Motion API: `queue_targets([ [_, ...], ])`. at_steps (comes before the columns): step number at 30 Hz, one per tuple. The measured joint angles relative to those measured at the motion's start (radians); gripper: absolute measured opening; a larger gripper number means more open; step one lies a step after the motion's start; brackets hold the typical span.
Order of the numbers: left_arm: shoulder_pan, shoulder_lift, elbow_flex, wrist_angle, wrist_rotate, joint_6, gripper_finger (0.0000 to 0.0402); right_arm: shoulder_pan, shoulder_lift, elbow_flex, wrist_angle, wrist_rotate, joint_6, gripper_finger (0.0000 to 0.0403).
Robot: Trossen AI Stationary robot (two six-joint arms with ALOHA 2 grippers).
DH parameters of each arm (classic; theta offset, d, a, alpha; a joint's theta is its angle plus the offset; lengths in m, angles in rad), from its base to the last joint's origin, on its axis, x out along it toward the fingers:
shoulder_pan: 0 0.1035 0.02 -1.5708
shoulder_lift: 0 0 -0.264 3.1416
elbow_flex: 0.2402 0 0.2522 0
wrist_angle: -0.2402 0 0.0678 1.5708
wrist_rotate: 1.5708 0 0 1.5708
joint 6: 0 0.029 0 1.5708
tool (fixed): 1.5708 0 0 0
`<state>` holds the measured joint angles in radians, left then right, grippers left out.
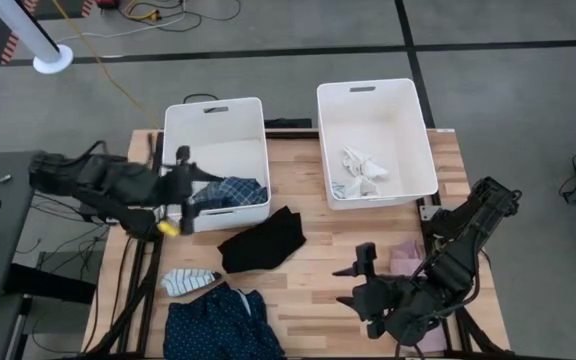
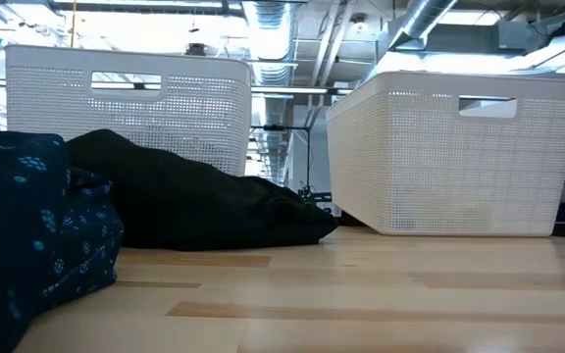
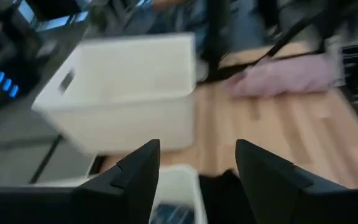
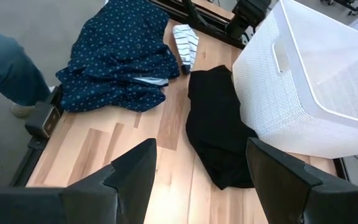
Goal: Sort clothes
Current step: Put the black clothes into the left bin
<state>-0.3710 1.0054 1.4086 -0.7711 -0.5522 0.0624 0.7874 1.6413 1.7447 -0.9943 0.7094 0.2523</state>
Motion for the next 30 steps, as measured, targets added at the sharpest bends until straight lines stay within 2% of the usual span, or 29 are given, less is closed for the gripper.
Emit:
queue_targets([
  [6, -0.201, 0.016, -0.005, 0.078, -0.01, 0.056, 0.0204, -0.012, 0.001, -0.042, 0.047, -0.002, -0.049, 0.0265],
  [12, -0.348, 0.082, -0.04, 0.09, -0.091, 0.045, 0.0204, -0.041, 0.001, -0.157, 0.211, -0.029, -0.153, 0.0265],
  [15, -0.395, 0.111, -0.07, 0.087, -0.131, 0.02, 0.0204, -0.07, 0.001, -0.211, 0.314, -0.08, -0.202, 0.0265],
  [21, -0.458, 0.137, -0.13, 0.101, -0.145, -0.064, 0.0204, -0.152, 0.001, -0.329, 0.517, -0.195, -0.277, 0.0265],
  [30, -0.543, 0.14, -0.236, 0.157, -0.172, -0.184, 0.0204, -0.28, 0.001, -0.507, 0.811, -0.313, -0.348, 0.0265],
])
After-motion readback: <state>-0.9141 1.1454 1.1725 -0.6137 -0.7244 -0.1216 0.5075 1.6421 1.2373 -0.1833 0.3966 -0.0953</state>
